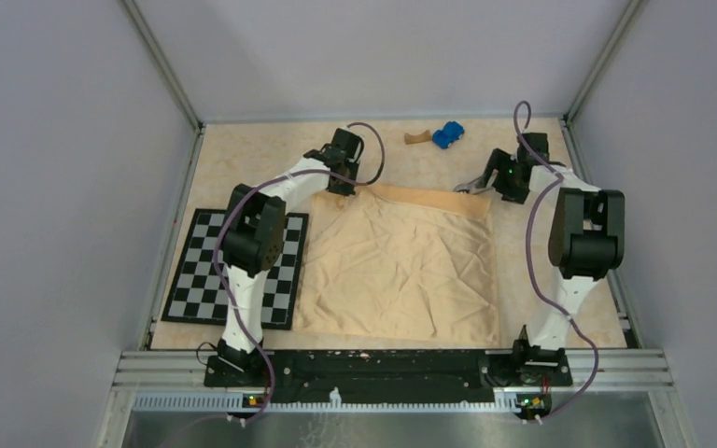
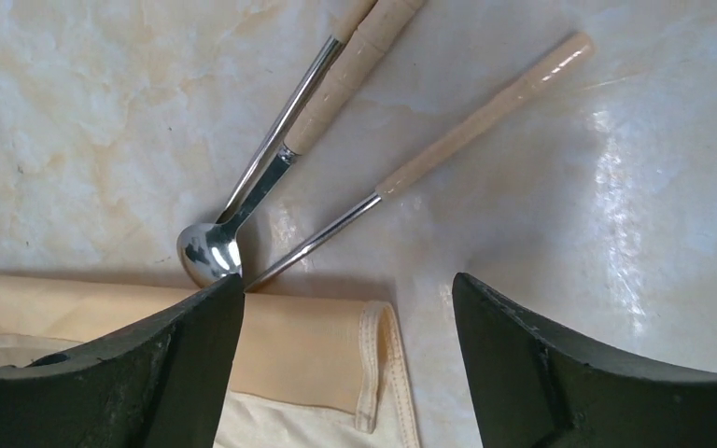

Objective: Fold the napkin into a case and place the utensils inside
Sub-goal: Move the utensils to the center of the board.

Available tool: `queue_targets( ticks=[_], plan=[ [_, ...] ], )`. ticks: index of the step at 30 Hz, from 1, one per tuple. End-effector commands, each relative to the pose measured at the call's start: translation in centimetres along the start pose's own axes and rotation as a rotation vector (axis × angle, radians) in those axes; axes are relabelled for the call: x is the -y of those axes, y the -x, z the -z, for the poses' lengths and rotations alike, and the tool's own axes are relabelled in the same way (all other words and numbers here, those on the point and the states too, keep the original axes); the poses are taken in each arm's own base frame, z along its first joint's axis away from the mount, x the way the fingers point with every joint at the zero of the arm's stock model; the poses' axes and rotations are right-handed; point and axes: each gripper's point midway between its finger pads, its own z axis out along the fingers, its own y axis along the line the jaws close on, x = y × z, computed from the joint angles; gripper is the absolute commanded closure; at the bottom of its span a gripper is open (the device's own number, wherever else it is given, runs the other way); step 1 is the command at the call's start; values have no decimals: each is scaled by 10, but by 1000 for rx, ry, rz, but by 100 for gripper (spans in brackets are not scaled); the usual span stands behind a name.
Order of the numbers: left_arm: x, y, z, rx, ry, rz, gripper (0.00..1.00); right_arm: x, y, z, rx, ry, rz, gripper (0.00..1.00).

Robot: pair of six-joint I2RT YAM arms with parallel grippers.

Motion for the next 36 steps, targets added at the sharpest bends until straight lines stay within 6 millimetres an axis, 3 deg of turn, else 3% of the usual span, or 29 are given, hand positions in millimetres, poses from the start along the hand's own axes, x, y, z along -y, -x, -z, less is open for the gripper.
queue_targets(
  ticks=[1,3,11,14,16,20,25,29,32,36],
  plan=[
    [9,56,36,138,-48,38,83,-14,8,-20,19,88,-17,19],
    [10,63,43,153,-60,37,79,-20,8,-27,8,123,-40,19],
    [2,88,89,243,-43,35,44,-49,23,-43,33,261,-197,20],
    [8,89,105,256,-90,31,40,-60,30,-47,56,319,-285,21],
    [21,81,110,251,-168,49,37,-63,34,-51,68,340,-354,22],
    [65,53,121,245,-446,102,31,-66,41,-57,97,363,-468,23],
    [88,25,121,199,-600,227,24,-71,55,-57,128,382,-502,23],
    [112,16,122,209,-773,325,20,-84,66,-51,114,419,-461,23],
    [122,7,116,190,-838,378,16,-75,57,-45,69,309,-379,23],
    [116,-3,105,180,-790,384,14,-57,34,-22,66,183,-251,23]
  ],
)
